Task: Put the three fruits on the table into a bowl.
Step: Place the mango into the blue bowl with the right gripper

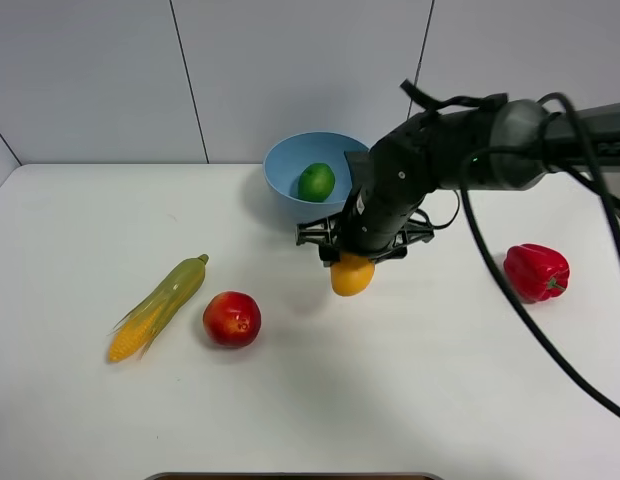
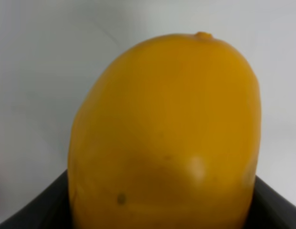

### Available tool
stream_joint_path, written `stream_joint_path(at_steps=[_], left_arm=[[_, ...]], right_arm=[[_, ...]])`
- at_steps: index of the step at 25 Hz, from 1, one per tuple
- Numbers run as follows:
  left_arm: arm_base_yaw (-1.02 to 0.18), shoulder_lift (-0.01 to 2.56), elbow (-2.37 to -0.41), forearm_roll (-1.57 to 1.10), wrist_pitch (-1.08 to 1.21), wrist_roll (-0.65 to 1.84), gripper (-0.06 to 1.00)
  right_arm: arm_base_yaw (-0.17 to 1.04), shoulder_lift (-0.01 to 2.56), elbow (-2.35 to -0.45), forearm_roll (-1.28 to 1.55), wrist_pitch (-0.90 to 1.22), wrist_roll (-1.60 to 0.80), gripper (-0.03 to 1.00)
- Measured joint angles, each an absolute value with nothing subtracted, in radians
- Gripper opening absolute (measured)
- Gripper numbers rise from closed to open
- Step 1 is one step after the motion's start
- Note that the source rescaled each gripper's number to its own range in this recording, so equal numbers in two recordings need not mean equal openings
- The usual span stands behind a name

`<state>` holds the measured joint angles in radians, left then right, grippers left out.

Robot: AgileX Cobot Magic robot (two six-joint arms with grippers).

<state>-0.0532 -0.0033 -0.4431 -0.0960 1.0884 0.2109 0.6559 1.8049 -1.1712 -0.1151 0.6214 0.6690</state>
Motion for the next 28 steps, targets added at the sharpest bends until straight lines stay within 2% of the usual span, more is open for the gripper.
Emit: stream_joint_path(at_steps=[7, 14, 21, 28], left_arm=[[-0.053, -0.003, -0.443, -0.096, 1.088, 0.211, 1.00], [-0.053, -0.003, -0.443, -0.096, 1.088, 0.211, 1.00], [-0.053, -0.003, -0.443, -0.096, 1.088, 0.211, 1.00], [-0.053, -0.003, -0.443, -0.096, 1.088, 0.211, 1.00]], right_arm=[[0.656, 1.636, -1.171, -0.259, 0.577, 0.689, 0.00], [0.595, 1.616, -1.191, -0.383, 0.436, 0.731, 0.00], [0.518, 1.692, -1.311, -0.413, 0.346, 0.696, 0.00], [0.504, 1.852, -1.448, -0.329, 0.276, 0.578, 0.00]])
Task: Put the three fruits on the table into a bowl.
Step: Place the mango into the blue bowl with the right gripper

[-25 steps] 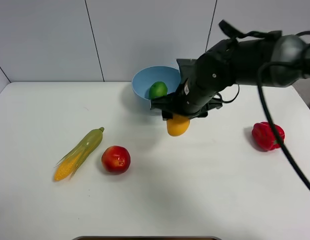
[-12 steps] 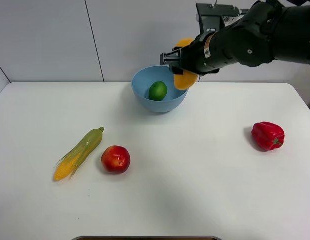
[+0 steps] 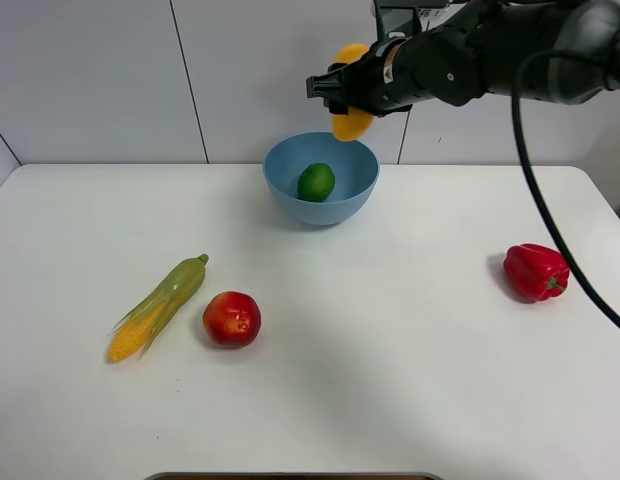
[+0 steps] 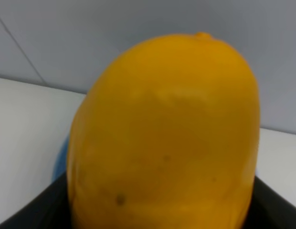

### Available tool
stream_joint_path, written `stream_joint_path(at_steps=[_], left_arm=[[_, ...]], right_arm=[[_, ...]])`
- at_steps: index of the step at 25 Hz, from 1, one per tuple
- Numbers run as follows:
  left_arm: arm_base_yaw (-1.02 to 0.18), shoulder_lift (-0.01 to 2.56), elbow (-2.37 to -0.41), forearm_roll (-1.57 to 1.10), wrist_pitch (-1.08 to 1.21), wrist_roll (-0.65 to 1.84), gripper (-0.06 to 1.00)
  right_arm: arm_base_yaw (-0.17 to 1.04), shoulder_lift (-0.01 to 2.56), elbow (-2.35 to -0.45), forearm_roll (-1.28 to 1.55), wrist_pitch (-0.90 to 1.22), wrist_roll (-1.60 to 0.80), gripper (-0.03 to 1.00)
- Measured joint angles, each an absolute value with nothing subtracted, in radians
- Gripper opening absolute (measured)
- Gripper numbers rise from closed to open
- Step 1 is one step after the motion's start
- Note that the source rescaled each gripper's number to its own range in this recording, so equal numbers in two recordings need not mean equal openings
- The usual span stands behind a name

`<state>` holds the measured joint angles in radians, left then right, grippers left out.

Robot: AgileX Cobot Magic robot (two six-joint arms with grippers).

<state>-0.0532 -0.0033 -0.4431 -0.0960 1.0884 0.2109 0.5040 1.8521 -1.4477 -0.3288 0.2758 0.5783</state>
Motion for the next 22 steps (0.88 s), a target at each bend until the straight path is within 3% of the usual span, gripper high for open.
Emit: stream_joint_path(at_steps=[9, 22], left_arm=[[-0.053, -0.003, -0.443, -0.096, 1.088, 0.211, 1.00], [-0.053, -0.003, -0.443, -0.096, 1.088, 0.211, 1.00]], right_arm=[[0.504, 2.069, -1.605, -0.186, 0.250, 0.408, 0.00], [0.494, 2.215, -1.618, -0.169, 0.197, 0.395, 0.00]])
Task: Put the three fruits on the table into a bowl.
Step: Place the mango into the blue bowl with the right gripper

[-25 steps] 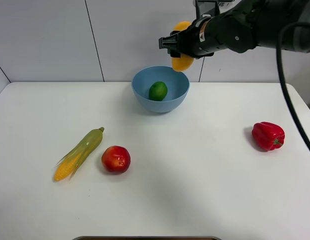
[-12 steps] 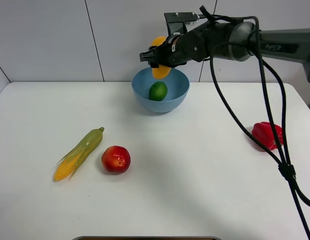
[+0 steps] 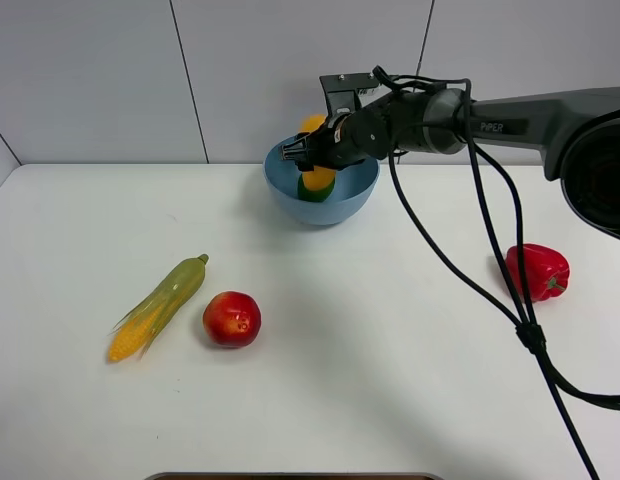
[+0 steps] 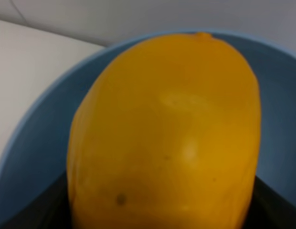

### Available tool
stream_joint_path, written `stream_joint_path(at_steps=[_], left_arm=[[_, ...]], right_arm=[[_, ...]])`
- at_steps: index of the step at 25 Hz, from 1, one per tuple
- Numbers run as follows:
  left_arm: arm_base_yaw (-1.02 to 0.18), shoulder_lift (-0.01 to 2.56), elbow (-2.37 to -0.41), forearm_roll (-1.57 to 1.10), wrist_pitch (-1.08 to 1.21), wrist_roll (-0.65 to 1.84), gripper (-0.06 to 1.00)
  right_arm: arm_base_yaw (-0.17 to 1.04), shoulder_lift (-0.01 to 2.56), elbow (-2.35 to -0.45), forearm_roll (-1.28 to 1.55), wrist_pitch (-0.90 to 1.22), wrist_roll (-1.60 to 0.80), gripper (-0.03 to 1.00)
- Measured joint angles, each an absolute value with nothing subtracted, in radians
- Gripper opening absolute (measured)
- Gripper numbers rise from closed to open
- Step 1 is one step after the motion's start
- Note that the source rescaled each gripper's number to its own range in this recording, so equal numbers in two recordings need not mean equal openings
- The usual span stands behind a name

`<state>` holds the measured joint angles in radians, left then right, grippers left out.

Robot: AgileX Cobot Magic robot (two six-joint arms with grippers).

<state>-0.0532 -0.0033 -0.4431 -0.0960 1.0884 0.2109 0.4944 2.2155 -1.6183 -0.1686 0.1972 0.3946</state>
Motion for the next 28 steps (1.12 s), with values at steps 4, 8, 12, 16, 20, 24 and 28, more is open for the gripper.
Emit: stream_joint_path(at_steps=[4, 8, 12, 16, 20, 24, 28], left_arm=[[-0.053, -0.003, -0.443, -0.096, 1.088, 0.211, 1.00], [-0.053, -0.003, -0.443, -0.096, 1.088, 0.211, 1.00], [-0.053, -0.003, -0.443, -0.096, 1.088, 0.211, 1.00], [-0.053, -0.003, -0.443, -0.096, 1.088, 0.211, 1.00], [-0.053, -0.003, -0.443, -0.096, 1.088, 0.211, 1.00], [-0.053, -0.003, -0.443, -0.096, 1.088, 0.211, 1.00], [-0.053, -0.003, -0.443, -0.096, 1.088, 0.211, 1.00]], right_arm=[[0.494, 2.241, -1.618, -0.169, 0.181, 0.395, 0.00], [0.494, 2.259, -1.618, -0.169, 0.174, 0.395, 0.00], [0.494, 2.261, -1.618, -0.168, 0.157, 0.394, 0.00], [0.494, 2.261, -1.619, -0.168, 0.154, 0.394, 0.02], [0.494, 2.261, -1.619, -0.168, 0.155, 0.394, 0.51], [0.494, 2.261, -1.619, -0.158, 0.160, 0.394, 0.82], [0.494, 2.254, -1.619, -0.152, 0.169, 0.394, 0.92]])
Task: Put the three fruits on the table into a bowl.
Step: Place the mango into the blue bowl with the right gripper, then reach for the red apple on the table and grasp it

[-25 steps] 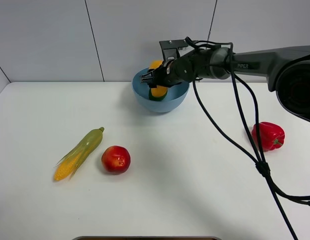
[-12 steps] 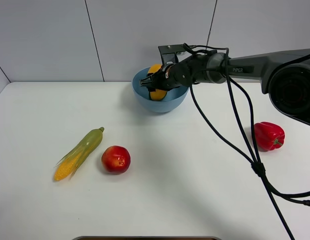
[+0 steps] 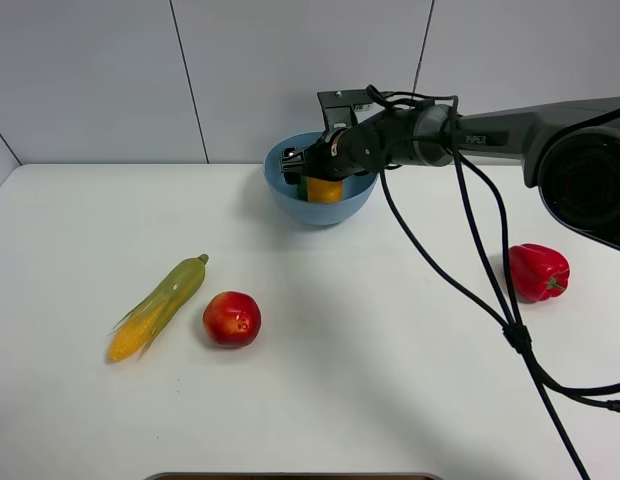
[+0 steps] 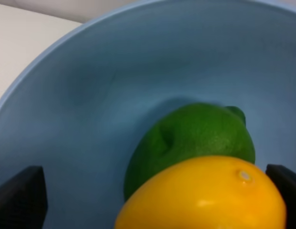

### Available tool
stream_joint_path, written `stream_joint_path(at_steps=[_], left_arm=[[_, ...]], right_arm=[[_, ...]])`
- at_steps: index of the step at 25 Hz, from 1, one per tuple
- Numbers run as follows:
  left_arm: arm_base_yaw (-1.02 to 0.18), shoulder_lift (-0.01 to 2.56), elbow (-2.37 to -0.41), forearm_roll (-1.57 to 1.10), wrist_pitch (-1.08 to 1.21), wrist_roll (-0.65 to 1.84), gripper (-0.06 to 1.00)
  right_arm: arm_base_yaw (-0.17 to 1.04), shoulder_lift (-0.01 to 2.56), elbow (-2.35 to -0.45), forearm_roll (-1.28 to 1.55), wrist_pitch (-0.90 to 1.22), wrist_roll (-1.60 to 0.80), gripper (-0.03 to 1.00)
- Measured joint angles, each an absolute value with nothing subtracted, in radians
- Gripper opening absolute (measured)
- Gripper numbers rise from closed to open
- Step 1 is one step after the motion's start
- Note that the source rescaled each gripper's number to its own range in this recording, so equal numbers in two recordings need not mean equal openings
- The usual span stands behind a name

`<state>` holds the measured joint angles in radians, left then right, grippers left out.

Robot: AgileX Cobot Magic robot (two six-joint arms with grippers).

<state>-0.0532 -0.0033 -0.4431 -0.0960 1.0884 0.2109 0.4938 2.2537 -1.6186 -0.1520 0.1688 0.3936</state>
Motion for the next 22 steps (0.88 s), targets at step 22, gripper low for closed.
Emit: stream_joint_path(at_steps=[22], left_arm=[[-0.053, -0.003, -0.443, -0.096, 1.088, 0.211, 1.00]], right_arm=[[0.527, 1.701, -1.619, -0.248, 0.530, 0.319, 0.94]])
